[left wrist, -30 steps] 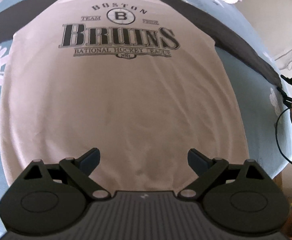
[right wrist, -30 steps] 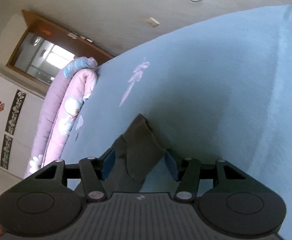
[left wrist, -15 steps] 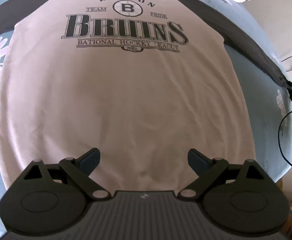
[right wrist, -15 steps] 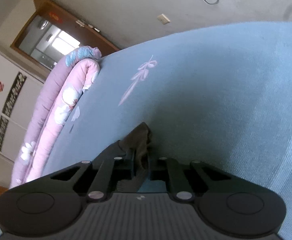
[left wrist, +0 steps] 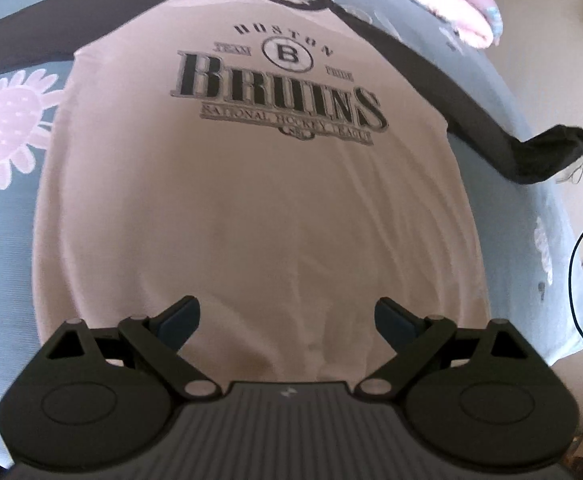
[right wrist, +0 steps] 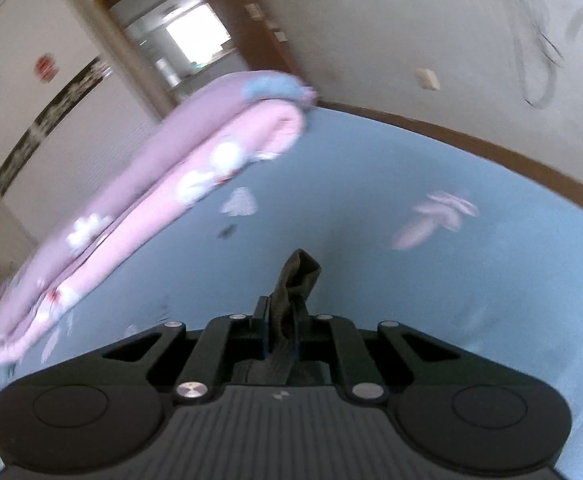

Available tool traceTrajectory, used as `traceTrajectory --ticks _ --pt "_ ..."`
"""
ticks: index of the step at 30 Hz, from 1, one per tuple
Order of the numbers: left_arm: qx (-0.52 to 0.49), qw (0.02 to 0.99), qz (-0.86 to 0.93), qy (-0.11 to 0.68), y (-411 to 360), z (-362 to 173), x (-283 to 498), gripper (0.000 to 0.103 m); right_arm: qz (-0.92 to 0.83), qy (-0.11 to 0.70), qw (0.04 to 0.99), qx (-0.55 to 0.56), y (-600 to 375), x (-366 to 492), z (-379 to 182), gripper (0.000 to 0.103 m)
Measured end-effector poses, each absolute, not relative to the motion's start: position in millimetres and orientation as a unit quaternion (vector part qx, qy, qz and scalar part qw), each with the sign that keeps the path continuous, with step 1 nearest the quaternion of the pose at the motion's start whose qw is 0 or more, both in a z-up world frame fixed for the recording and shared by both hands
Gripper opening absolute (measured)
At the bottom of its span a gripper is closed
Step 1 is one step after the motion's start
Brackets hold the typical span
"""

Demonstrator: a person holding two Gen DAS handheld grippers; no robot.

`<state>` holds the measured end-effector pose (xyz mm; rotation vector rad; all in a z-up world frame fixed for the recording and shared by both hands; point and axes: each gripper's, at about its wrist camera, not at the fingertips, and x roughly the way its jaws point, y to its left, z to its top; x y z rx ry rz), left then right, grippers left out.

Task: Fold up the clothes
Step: 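Lift the black sleeve with the right tool and fold it across the shirt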

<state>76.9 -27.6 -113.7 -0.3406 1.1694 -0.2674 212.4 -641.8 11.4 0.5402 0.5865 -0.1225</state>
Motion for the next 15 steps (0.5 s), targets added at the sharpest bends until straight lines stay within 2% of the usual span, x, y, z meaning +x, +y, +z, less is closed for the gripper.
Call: traceTrajectory --ticks 6,15 --pt "-0.171 0.818 -0.125 0.535 -5 -106 75 0.094 -0.013 0.304 0.931 0.201 -556 247 53 0.013" --pt "-0.212 0.832 -0.114 0.500 37 -97 71 0.094 0.069 0.331 0.933 0.126 -417 284 76 0.013"
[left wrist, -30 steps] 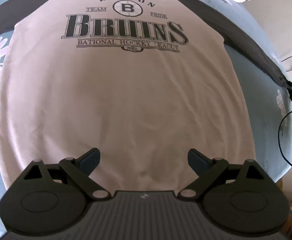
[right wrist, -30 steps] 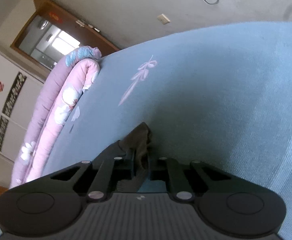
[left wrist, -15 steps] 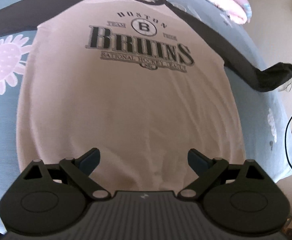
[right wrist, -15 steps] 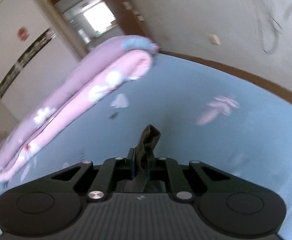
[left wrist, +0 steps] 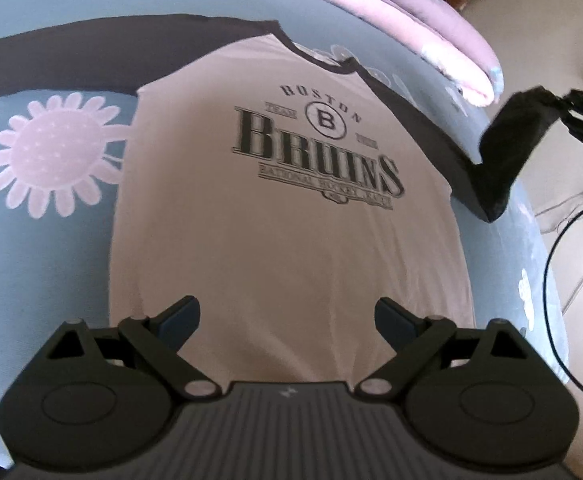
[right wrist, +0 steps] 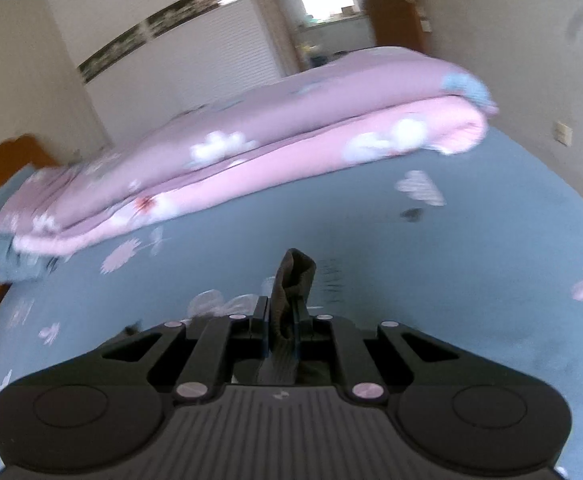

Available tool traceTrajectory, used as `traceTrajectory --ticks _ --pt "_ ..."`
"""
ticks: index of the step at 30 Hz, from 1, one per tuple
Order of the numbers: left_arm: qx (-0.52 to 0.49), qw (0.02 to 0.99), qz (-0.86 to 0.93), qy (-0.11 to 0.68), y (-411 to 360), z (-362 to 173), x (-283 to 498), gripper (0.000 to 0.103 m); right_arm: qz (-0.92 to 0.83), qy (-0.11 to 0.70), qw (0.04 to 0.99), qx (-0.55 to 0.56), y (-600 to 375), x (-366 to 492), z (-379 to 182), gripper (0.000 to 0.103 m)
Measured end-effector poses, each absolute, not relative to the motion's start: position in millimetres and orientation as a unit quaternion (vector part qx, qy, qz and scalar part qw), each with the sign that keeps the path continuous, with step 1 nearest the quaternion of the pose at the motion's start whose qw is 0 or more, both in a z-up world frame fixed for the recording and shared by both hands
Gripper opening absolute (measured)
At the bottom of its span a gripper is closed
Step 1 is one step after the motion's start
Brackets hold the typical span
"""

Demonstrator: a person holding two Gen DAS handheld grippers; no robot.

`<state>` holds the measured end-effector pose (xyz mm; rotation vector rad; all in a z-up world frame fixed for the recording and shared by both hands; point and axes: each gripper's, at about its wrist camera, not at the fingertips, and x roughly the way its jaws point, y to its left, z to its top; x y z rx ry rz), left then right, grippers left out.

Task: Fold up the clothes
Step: 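Lift the black sleeve with the right tool and fold it across the shirt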

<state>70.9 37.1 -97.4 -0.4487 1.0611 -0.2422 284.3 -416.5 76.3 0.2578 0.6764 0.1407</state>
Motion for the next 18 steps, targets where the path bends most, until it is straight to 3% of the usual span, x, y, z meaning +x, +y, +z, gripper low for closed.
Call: traceTrajectory --ticks 18 --pt "-0.274 0.831 -0.085 0.476 101 -109 51 0.094 0.198 0.379 0.904 0.020 -182 316 43 0.013"
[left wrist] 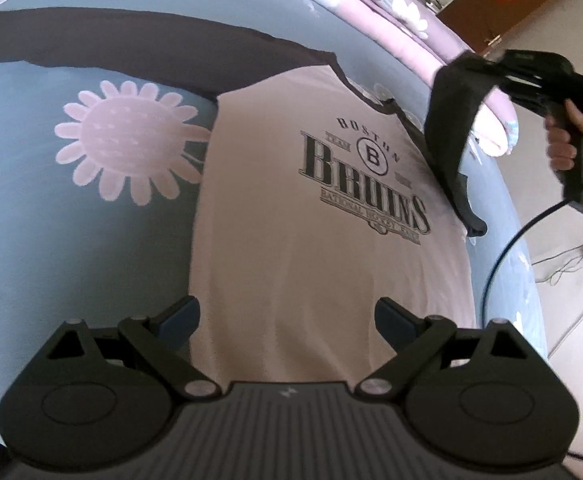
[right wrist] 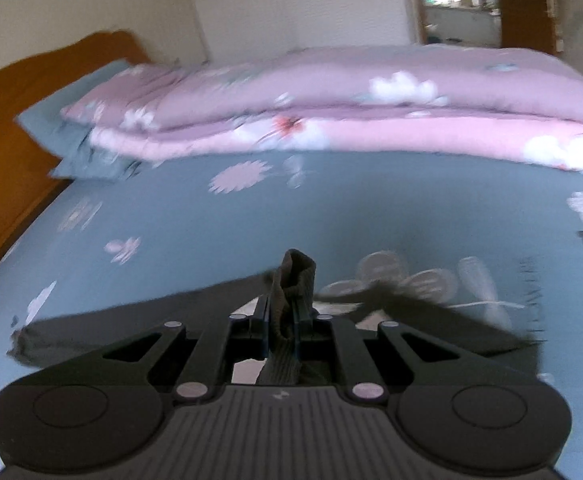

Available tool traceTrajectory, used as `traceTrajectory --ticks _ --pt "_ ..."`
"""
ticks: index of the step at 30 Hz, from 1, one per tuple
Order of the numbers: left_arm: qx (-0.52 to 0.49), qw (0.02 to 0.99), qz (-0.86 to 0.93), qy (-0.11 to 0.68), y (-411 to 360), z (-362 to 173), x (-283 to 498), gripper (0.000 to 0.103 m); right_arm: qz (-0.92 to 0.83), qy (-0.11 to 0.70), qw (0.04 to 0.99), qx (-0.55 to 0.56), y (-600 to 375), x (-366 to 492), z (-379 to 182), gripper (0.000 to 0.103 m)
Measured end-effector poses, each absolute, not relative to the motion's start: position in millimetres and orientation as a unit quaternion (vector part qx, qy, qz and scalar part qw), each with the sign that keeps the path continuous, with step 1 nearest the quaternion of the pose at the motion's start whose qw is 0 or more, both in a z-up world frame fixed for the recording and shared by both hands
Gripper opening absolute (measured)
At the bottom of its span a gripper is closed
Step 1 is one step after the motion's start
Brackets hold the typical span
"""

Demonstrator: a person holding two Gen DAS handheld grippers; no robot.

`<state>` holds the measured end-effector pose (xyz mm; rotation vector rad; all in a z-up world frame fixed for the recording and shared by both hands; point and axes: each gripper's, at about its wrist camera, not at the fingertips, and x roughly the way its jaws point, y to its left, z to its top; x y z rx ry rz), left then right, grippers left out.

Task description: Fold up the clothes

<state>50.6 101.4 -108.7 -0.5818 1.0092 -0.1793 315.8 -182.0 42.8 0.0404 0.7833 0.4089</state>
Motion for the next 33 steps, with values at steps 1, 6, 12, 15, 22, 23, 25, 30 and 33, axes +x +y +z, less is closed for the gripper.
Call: traceTrajectory --ticks 1,6,12,15,22,23,25,30,33 --pt "-0.275 0.832 -0.083 0.475 103 -109 50 0.094 0.204 0.383 0.901 0.015 -171 316 37 0.013" --pt "-0.275 0.835 -0.076 0.471 115 -110 47 0.094 0.224 0.409 0.884 -0.023 -115 315 -1 0.013" --pt "-0.278 0.834 -0.070 0.471 124 -113 44 0.094 0.215 0.438 0.871 -0.059 -61 319 -55 0.013" --pt "-0.276 0.834 -0.071 0.472 126 -115 44 0.094 0.203 0.451 0.867 -0.062 -51 318 -78 0.013" --pt "-0.268 0.834 -0.072 0.477 126 -119 47 0.094 0.202 0.462 0.862 -0.054 -44 314 -104 0.015" --pt "-0.266 0.834 -0.073 0.478 125 -118 49 0.094 0.206 0.463 0.860 -0.050 -44 314 -105 0.022" --pt "-0.259 0.835 -0.073 0.479 125 -117 51 0.094 0.224 0.474 0.851 -0.025 -47 315 -105 0.043" --pt "-0.250 0.847 -0.075 0.463 126 -103 61 0.094 0.265 0.451 0.852 0.036 -79 303 -64 0.057" --pt "-0.264 0.856 -0.076 0.438 127 -93 78 0.094 0.254 0.426 0.867 0.049 -124 288 -35 0.061"
